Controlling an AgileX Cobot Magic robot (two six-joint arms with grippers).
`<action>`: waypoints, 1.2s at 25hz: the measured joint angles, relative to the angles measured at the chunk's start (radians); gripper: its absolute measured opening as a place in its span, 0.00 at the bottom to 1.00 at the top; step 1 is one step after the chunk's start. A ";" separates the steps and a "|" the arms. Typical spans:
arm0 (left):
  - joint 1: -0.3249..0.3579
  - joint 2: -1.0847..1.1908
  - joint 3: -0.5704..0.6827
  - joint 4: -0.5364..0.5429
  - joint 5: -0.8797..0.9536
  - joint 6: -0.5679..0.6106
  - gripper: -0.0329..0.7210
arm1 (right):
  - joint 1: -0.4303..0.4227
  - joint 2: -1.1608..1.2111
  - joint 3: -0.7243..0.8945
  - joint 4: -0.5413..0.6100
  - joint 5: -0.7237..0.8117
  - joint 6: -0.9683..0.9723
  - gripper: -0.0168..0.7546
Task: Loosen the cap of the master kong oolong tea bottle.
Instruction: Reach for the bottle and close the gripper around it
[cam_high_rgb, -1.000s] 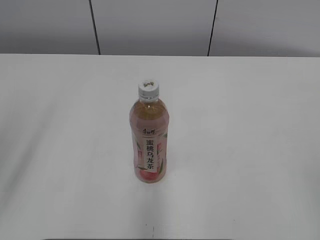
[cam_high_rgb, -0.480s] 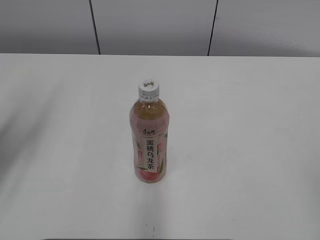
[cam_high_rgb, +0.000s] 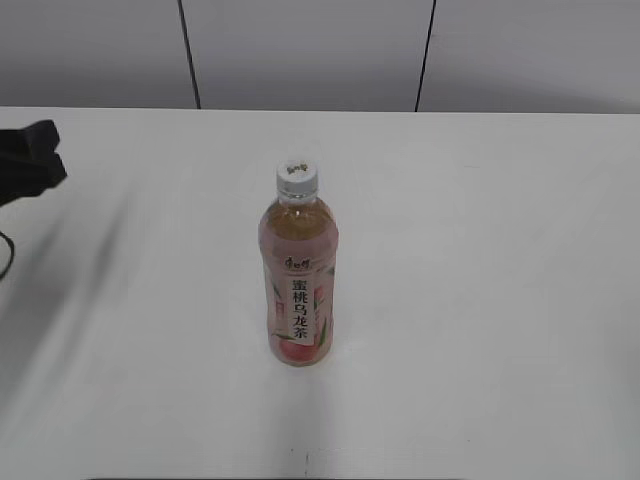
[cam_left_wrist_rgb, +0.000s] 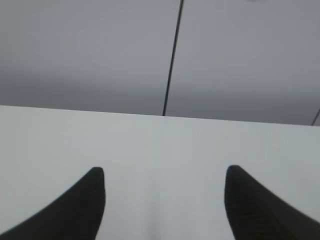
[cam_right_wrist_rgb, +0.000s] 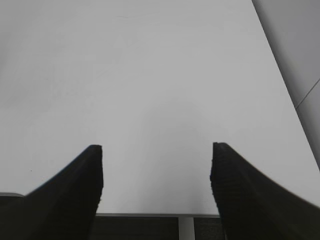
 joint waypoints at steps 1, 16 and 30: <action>0.000 0.037 0.013 0.043 -0.053 -0.001 0.66 | 0.000 0.000 0.000 0.000 0.000 0.000 0.69; 0.000 0.413 0.048 0.431 -0.282 -0.007 0.66 | 0.000 0.000 0.000 0.000 0.000 0.000 0.69; 0.000 0.408 0.048 0.879 -0.284 -0.048 0.89 | 0.000 0.000 0.000 0.000 0.000 0.000 0.69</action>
